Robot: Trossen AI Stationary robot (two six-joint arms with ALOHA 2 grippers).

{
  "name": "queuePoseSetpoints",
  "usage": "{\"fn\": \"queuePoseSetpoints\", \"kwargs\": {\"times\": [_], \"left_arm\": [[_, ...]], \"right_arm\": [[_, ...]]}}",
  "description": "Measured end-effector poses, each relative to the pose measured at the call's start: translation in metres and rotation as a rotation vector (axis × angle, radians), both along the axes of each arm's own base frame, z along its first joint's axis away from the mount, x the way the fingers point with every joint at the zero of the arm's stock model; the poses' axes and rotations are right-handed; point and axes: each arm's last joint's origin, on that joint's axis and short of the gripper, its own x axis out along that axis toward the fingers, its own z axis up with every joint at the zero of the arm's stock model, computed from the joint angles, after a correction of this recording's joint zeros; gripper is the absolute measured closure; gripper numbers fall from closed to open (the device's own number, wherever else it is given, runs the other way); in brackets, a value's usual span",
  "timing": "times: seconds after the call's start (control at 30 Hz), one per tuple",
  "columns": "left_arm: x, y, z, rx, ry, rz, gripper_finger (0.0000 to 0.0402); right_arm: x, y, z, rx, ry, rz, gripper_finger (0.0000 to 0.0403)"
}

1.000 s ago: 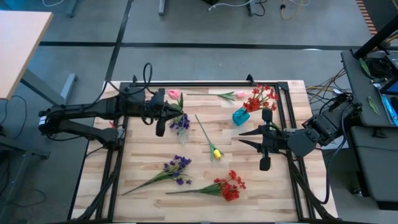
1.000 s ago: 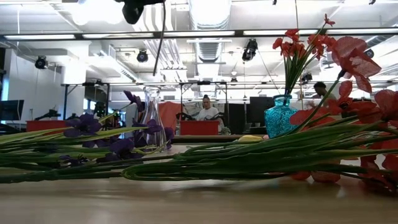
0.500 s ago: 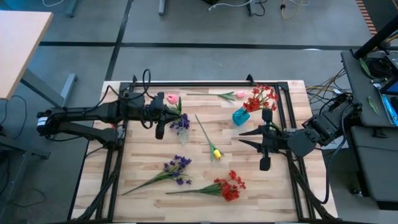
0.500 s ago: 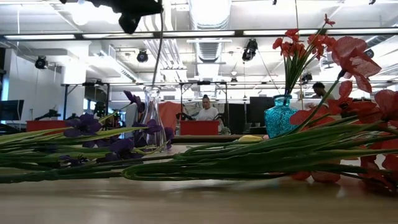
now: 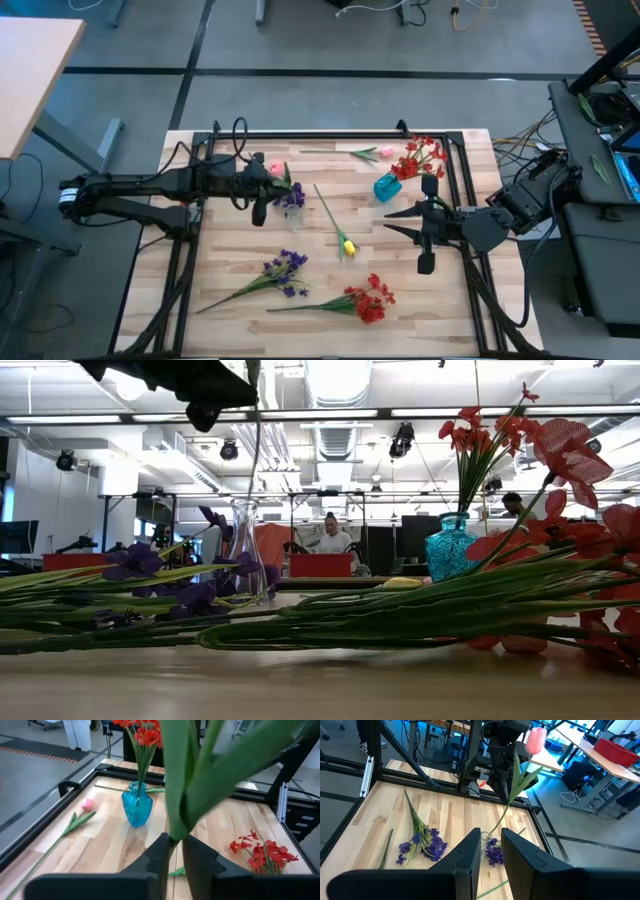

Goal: Sort flowers into vase by color
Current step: Put the bottom pink tulip into the transparent vase, then put the bottom purple flower into the blue vase

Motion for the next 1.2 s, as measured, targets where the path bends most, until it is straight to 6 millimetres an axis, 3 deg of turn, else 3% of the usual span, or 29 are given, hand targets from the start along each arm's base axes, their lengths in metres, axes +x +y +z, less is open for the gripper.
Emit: {"fn": "queuePoseSetpoints", "kwargs": {"times": [0.23,0.5,0.7,0.93,1.2], "left_arm": [[-0.004,0.001,-0.006,-0.038,0.087,0.056,0.0279],[-0.027,-0.002,-0.014,-0.126,0.246,0.095,0.0197],[-0.044,-0.011,-0.023,-0.403,0.397,0.074,0.0181],[-0.047,-0.057,-0.036,-0.583,0.615,-0.046,0.0189],[-0.047,-0.122,-0.06,-0.637,0.783,0.054,0.0188]], "right_arm": [[0.0,0.0,0.0,0.0,0.0,0.0,0.0332],[0.0,0.001,0.0,0.016,0.007,0.018,0.0332],[0.0,0.001,-0.001,0.017,0.008,0.02,0.0332],[0.0,0.001,-0.001,0.007,0.01,0.025,0.0332],[0.0,0.001,-0.001,0.007,0.01,0.025,0.0332]]}}
